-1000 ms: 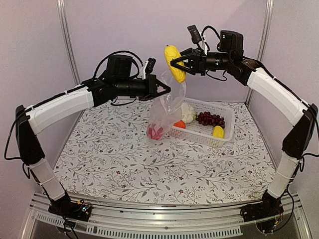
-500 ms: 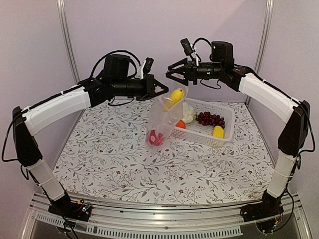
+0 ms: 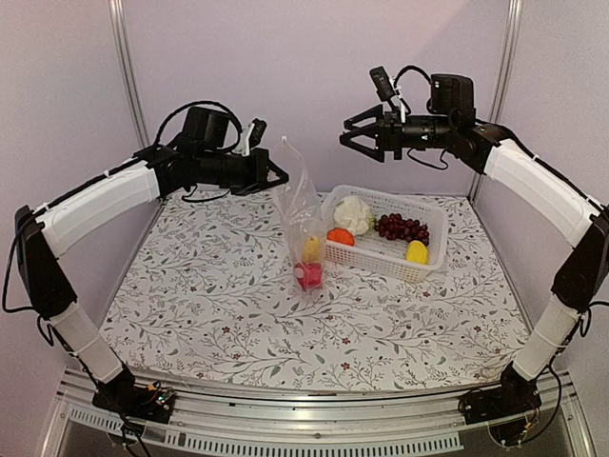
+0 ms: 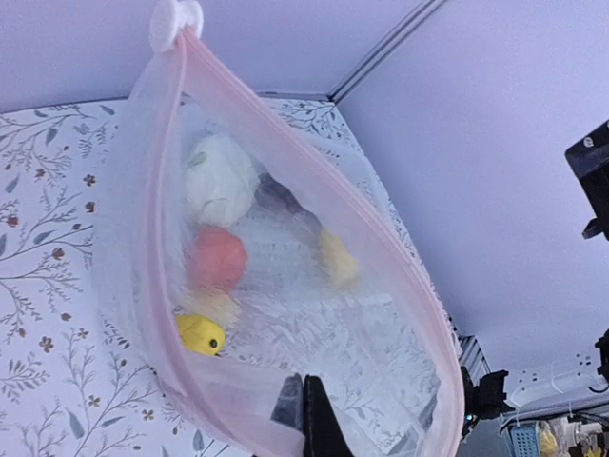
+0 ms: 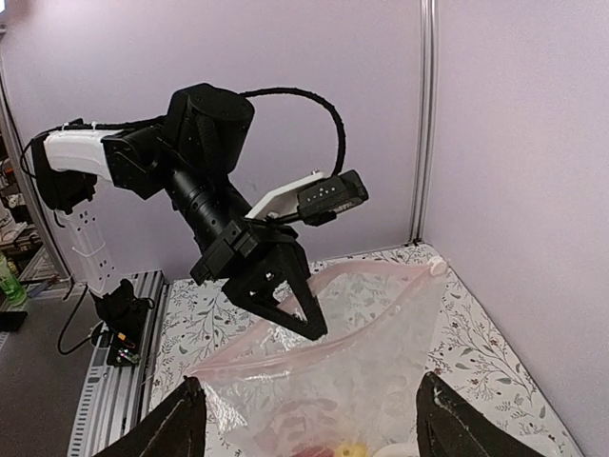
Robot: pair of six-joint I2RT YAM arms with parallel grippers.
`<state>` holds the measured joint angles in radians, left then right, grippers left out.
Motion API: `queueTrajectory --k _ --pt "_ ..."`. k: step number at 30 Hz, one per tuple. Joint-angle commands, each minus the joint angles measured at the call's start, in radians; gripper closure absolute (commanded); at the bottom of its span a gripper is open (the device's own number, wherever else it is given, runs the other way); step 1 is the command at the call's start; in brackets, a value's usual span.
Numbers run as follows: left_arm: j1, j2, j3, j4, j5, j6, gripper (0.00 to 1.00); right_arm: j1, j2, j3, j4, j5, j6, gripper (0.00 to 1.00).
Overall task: Place the food in the zip-top bag and seal the zipper
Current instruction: Place the fake fruit in the zipper food storage bag, then adjust the zipper food storage bag at the center of the board.
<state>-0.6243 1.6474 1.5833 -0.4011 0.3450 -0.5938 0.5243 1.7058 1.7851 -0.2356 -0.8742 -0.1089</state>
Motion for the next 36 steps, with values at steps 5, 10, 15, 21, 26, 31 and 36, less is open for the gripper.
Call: queueTrajectory --k 5,10,15,21,26,31,36 --pt "0.051 -0.005 0.182 -0.426 -0.315 0.304 1.00 -0.133 -0.134 -0.218 -0.077 0.166 -0.086 0.12" --pt "0.050 0.047 0.146 -0.381 -0.354 0.383 1.00 -0.150 -0.189 -0.356 -0.087 0.455 -0.191 0.01" --pt "0.047 0.119 0.087 -0.250 -0.147 0.393 1.00 -0.153 -0.160 -0.367 -0.232 0.619 -0.317 0.01" --pt "0.048 0.145 -0.020 -0.140 0.024 0.319 1.00 -0.163 -0.030 -0.342 -0.364 0.648 -0.307 0.12" --pt "0.036 0.067 -0.186 0.019 0.067 0.257 1.00 -0.164 0.048 -0.307 -0.396 0.620 -0.295 0.21" --pt "-0.013 0.024 -0.204 0.027 -0.002 0.282 1.00 -0.166 0.147 -0.281 -0.421 0.685 -0.274 0.27" --pt "-0.038 0.003 -0.202 0.014 -0.021 0.297 1.00 -0.187 0.192 -0.303 -0.420 0.740 -0.245 0.28"
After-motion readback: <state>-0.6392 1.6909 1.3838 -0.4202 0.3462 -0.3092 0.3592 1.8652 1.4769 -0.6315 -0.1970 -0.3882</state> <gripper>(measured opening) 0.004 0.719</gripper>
